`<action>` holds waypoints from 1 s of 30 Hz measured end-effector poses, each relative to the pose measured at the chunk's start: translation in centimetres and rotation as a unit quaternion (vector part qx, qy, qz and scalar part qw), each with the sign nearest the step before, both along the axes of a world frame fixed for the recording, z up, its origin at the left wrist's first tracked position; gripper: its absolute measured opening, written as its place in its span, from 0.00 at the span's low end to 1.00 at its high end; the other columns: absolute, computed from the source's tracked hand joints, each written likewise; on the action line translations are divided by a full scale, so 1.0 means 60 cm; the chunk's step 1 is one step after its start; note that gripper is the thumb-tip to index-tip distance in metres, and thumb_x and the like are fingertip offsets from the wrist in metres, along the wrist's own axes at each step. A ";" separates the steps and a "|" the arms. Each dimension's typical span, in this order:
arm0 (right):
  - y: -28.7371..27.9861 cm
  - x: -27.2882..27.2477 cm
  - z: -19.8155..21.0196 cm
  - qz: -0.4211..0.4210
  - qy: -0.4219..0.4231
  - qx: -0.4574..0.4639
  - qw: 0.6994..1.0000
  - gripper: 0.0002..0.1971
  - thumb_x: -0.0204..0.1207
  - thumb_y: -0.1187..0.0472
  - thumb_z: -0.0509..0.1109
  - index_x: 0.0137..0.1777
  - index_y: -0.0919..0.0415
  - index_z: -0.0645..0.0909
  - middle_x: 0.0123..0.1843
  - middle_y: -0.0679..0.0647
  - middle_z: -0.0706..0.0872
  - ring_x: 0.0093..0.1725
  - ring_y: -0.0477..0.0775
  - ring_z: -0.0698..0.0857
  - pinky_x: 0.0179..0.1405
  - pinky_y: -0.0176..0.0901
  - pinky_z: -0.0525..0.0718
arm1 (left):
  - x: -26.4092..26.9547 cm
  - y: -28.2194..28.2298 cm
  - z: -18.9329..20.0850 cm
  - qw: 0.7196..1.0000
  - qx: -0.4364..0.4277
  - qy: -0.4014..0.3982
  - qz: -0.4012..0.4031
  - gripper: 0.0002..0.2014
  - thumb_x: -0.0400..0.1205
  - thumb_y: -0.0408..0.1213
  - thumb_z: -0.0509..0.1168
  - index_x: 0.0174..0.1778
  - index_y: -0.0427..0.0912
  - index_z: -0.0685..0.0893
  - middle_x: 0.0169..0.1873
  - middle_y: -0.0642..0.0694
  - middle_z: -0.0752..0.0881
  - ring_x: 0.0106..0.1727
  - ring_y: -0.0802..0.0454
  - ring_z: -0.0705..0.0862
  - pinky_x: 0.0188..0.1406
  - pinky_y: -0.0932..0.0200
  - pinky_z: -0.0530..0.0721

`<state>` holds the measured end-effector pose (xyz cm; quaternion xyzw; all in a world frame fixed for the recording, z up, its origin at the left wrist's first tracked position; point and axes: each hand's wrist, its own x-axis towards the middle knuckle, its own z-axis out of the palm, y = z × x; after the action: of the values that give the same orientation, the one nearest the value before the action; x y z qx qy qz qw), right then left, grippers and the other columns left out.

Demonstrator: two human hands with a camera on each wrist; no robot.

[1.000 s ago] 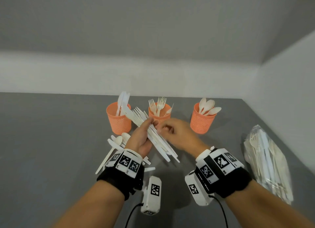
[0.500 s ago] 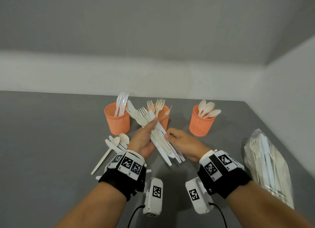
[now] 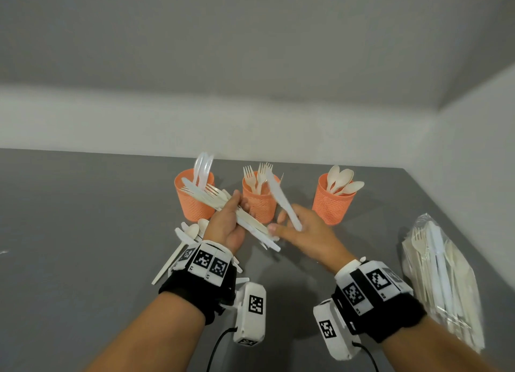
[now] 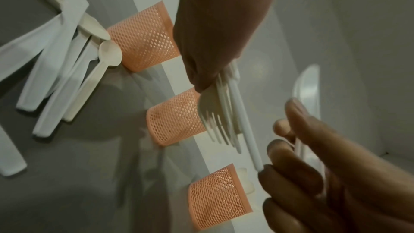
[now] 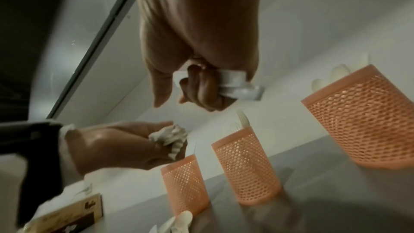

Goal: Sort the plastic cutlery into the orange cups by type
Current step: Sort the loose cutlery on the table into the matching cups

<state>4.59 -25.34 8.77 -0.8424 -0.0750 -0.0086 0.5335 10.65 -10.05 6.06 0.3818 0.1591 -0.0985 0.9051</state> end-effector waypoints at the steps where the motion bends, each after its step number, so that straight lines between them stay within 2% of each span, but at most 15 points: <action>1: 0.005 -0.004 -0.001 0.012 -0.010 -0.007 1.000 0.12 0.70 0.61 0.76 0.41 0.70 0.80 0.29 0.51 0.79 0.24 0.37 0.75 0.27 0.23 0.72 | -0.003 -0.001 0.004 1.000 -0.004 -0.009 -0.002 0.10 0.83 0.40 0.60 0.36 0.42 0.77 0.27 0.49 0.76 0.30 0.56 0.76 0.30 0.62 0.80; 2: 0.011 -0.005 -0.003 0.021 -0.010 -0.023 0.999 0.12 0.67 0.60 0.79 0.40 0.69 0.81 0.30 0.54 0.81 0.25 0.38 0.76 0.28 0.25 0.74 | -0.008 -0.003 0.012 0.999 -0.009 -0.025 -0.019 0.11 0.84 0.40 0.59 0.37 0.41 0.79 0.27 0.48 0.80 0.31 0.54 0.81 0.30 0.60 0.84; 4: 0.020 -0.003 -0.010 0.016 -0.011 -0.089 0.996 0.12 0.65 0.57 0.80 0.38 0.63 0.82 0.31 0.58 0.85 0.29 0.47 0.80 0.34 0.39 0.80 | -0.016 -0.008 0.022 0.997 -0.005 -0.049 -0.054 0.14 0.85 0.41 0.57 0.40 0.39 0.83 0.30 0.45 0.88 0.33 0.52 0.88 0.34 0.58 0.88; 6: 0.023 0.005 -0.014 0.002 -0.032 -0.151 0.988 0.09 0.67 0.56 0.78 0.38 0.60 0.83 0.34 0.58 0.87 0.32 0.52 0.83 0.40 0.48 0.83 | -0.020 -0.010 0.028 0.996 0.005 -0.048 -0.069 0.15 0.85 0.43 0.56 0.43 0.38 0.83 0.36 0.42 0.89 0.38 0.50 0.89 0.43 0.53 0.88; 8: 0.021 0.008 -0.016 0.003 -0.039 -0.183 0.982 0.08 0.72 0.57 0.73 0.41 0.62 0.83 0.37 0.55 0.85 0.37 0.55 0.84 0.44 0.53 0.83 | -0.022 -0.004 0.030 0.997 0.007 -0.034 -0.063 0.15 0.85 0.44 0.56 0.46 0.36 0.82 0.42 0.37 0.87 0.46 0.43 0.86 0.55 0.44 0.82; 9: 0.018 0.009 -0.015 0.007 -0.035 -0.201 0.979 0.09 0.74 0.56 0.71 0.42 0.63 0.82 0.39 0.54 0.83 0.39 0.56 0.84 0.45 0.54 0.83 | -0.022 -0.001 0.030 0.999 0.000 -0.022 -0.049 0.14 0.85 0.43 0.56 0.45 0.36 0.80 0.40 0.36 0.88 0.45 0.42 0.86 0.53 0.41 0.82; 11: 0.013 0.009 -0.018 0.024 -0.012 -0.211 0.977 0.10 0.74 0.55 0.70 0.44 0.63 0.81 0.42 0.56 0.84 0.42 0.58 0.84 0.47 0.55 0.83 | -0.020 0.007 0.030 1.000 -0.008 -0.002 -0.020 0.12 0.85 0.41 0.57 0.41 0.38 0.77 0.28 0.39 0.89 0.35 0.43 0.88 0.42 0.43 0.82; 14: 0.019 0.010 -0.019 0.041 0.014 -0.178 0.983 0.14 0.68 0.53 0.77 0.46 0.61 0.81 0.42 0.58 0.87 0.40 0.59 0.86 0.45 0.53 0.85 | -0.025 0.007 0.037 1.000 -0.013 0.004 -0.011 0.13 0.86 0.40 0.55 0.37 0.39 0.75 0.19 0.43 0.85 0.23 0.49 0.87 0.37 0.48 0.79; 16: 0.026 0.014 -0.017 0.043 0.020 -0.186 0.981 0.11 0.68 0.55 0.77 0.42 0.59 0.79 0.39 0.56 0.85 0.37 0.57 0.84 0.44 0.51 0.84 | -0.028 0.003 0.044 1.000 -0.011 0.012 -0.011 0.15 0.86 0.38 0.54 0.35 0.40 0.74 0.14 0.45 0.82 0.18 0.52 0.85 0.37 0.51 0.77; 19: 0.017 0.021 -0.006 0.079 0.049 -0.223 0.970 0.10 0.69 0.59 0.76 0.37 0.58 0.76 0.34 0.52 0.81 0.33 0.51 0.79 0.37 0.42 0.77 | -0.019 0.012 0.041 0.998 -0.042 0.039 0.009 0.14 0.85 0.37 0.57 0.33 0.40 0.73 0.14 0.49 0.80 0.25 0.53 0.82 0.37 0.55 0.78; 23: -0.024 0.019 0.006 0.120 0.131 -0.228 0.957 0.12 0.72 0.62 0.74 0.32 0.54 0.73 0.29 0.45 0.77 0.28 0.41 0.75 0.27 0.25 0.70 | 0.004 0.037 0.016 0.994 -0.066 0.058 0.058 0.09 0.85 0.33 0.58 0.38 0.39 0.74 0.27 0.47 0.77 0.32 0.54 0.76 0.44 0.59 0.79; 25: -0.026 0.016 0.005 0.122 0.151 -0.181 0.964 0.10 0.72 0.63 0.72 0.37 0.55 0.73 0.31 0.47 0.77 0.28 0.42 0.75 0.27 0.27 0.72 | 0.005 0.039 0.011 0.996 -0.064 0.048 0.041 0.09 0.85 0.32 0.57 0.38 0.38 0.75 0.29 0.47 0.79 0.34 0.54 0.78 0.52 0.57 0.80; 27: -0.010 0.014 0.000 0.125 0.157 -0.135 0.970 0.08 0.74 0.63 0.70 0.49 0.54 0.75 0.37 0.47 0.80 0.32 0.43 0.78 0.29 0.29 0.74 | 0.004 0.032 0.009 0.998 -0.048 0.026 0.014 0.10 0.85 0.32 0.56 0.38 0.38 0.77 0.32 0.45 0.81 0.36 0.53 0.80 0.56 0.54 0.79; 29: 0.006 0.016 -0.012 0.133 0.163 -0.126 0.969 0.13 0.78 0.61 0.65 0.61 0.51 0.70 0.38 0.47 0.82 0.35 0.44 0.79 0.27 0.26 0.74 | 0.000 0.021 0.010 1.000 -0.014 0.007 -0.011 0.12 0.86 0.33 0.55 0.40 0.36 0.79 0.30 0.44 0.86 0.37 0.51 0.84 0.49 0.54 0.83; 30: 0.010 0.016 -0.017 0.133 0.165 -0.128 0.969 0.13 0.80 0.61 0.63 0.62 0.50 0.69 0.35 0.48 0.82 0.32 0.44 0.79 0.27 0.27 0.75 | -0.001 0.019 0.011 1.000 -0.008 0.000 -0.019 0.12 0.86 0.33 0.55 0.42 0.36 0.80 0.29 0.45 0.87 0.35 0.52 0.86 0.44 0.55 0.86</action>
<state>5.58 -24.76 7.76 -0.8759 -0.0975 0.2115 0.4226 10.61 -8.91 6.71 0.3775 0.1511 -0.1172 0.9061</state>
